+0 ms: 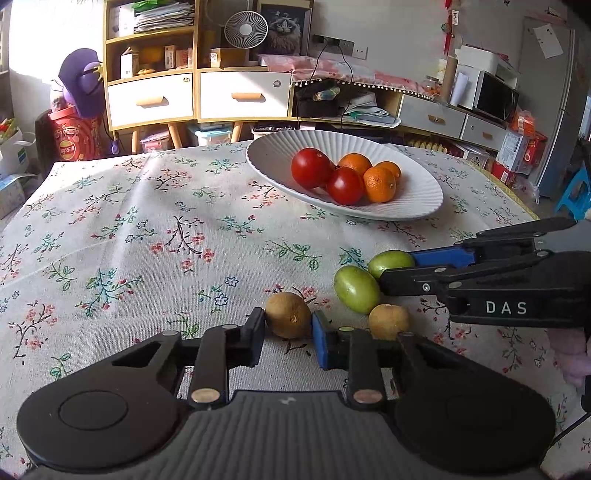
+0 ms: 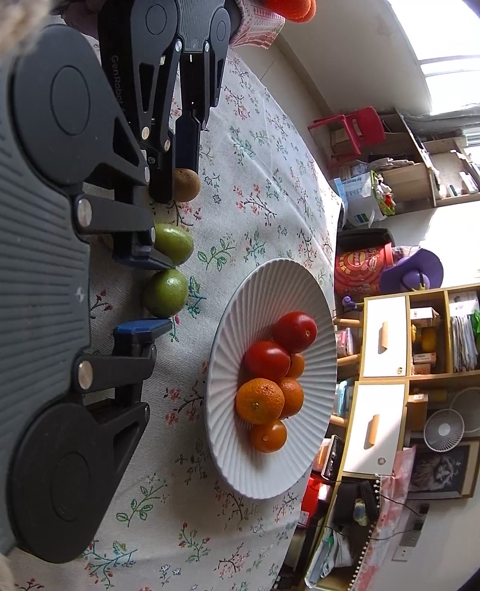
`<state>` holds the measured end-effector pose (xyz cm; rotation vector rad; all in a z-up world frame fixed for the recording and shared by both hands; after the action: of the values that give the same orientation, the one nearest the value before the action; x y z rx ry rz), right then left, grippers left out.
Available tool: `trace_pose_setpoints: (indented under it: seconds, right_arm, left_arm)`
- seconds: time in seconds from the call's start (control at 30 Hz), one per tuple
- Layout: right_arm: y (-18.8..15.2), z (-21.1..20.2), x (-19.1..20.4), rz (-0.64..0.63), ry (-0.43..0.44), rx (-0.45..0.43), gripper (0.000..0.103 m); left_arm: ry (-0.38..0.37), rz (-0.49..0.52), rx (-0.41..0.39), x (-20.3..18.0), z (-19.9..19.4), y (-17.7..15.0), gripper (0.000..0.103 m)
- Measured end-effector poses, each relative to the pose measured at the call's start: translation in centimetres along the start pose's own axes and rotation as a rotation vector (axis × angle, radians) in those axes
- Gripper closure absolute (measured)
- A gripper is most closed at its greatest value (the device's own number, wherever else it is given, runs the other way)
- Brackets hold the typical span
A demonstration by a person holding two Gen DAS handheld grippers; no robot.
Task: Organize fruits
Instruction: 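Grasp a brown kiwi with the left tool while the right tool grasps a green plum, then carry the kiwi and green plum over the white plate with both tools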
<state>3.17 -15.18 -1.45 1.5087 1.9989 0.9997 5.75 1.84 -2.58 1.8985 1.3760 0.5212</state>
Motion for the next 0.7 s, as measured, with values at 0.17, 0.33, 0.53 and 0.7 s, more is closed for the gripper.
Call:
trace_pose_setpoints:
  seconds: [0.17,0.33,0.53,0.7]
  right_arm:
    - [0.2,-0.4,0.1,0.016,0.005,0.011,0.078]
    - [0.5,-0.9,0.3,0.034,0.014,0.023,0.078]
    - [1.3,-1.7,0.2,0.075,0.034,0.019,0.078]
    - [2.0,-2.3,-0.2,0.104,0.037,0.006,0.078]
  left_arm:
    - [-0.015,-0.039,0.013,0.3,-0.3,0.3,0.086]
    - [-0.031,-0.066,0.017,0.5,-0.9,0.9,0.086]
    - [-0.053,-0.091,0.018,0.4,-1.5,1.8,0.086]
    - [-0.064,-0.102,0.015,0.2,-1.8,2.5,0.086]
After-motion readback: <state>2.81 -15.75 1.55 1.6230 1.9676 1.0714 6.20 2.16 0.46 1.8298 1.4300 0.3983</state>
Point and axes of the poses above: each gripper's, at about its wrist camera, not at the fingertips, and z roughly the way its jaws point, x to its left, y to its top, the point moved 1 cm from there along z, roughly the way its jaws point, and after that the axes turned 1 degree about -z, right-handed, at the moved point
